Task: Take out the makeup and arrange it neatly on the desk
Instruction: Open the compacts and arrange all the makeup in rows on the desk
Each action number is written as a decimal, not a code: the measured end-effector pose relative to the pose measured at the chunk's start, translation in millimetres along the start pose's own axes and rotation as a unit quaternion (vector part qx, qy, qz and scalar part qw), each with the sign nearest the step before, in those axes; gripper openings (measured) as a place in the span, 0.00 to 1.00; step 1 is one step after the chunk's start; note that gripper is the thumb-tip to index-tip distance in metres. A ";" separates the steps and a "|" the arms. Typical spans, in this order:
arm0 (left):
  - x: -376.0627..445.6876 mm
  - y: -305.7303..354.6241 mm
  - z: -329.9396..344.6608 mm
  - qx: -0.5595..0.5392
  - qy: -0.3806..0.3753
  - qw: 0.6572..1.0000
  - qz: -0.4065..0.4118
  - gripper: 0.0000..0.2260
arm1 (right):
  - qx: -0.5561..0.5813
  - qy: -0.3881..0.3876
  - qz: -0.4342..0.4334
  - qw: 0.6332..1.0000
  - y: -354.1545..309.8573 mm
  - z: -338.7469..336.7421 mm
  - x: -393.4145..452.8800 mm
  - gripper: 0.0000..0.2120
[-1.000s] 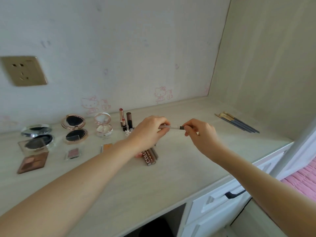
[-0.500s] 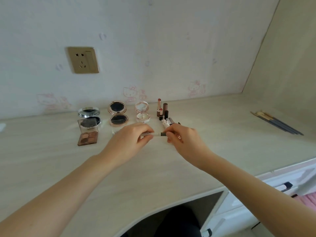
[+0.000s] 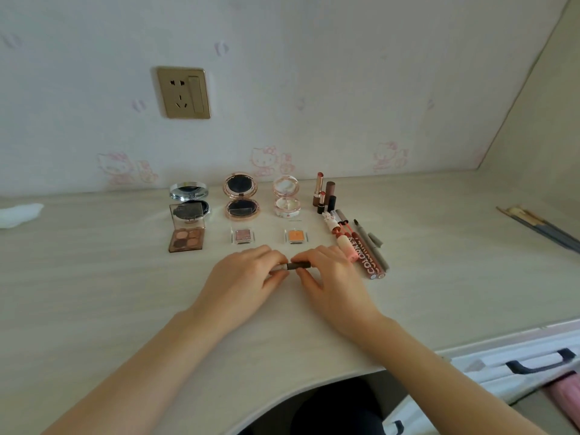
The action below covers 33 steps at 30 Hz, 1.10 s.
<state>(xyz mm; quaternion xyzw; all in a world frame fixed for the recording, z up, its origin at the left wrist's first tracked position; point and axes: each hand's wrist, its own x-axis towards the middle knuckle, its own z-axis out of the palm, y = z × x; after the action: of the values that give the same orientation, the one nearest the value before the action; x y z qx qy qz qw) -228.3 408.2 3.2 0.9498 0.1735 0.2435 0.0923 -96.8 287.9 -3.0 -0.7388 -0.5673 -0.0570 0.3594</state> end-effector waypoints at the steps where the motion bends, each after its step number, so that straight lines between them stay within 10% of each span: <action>1: 1.5 1.1 0.0 0.003 -0.001 1.000 0.005 0.07 | -0.002 0.005 -0.008 1.000 0.5 1.2 -1.1 0.07; 33: -0.5 0.7 -1.0 0.087 -0.016 0.996 0.013 0.17 | -0.132 0.063 -0.120 0.982 3.7 6.6 -6.5 0.07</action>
<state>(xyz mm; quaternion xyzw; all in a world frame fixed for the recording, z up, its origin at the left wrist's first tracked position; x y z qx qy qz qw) -229.1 407.5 4.1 0.9603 0.1798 0.2132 0.0090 -98.0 286.3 -12.7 -0.7008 -0.6157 -0.2207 0.2847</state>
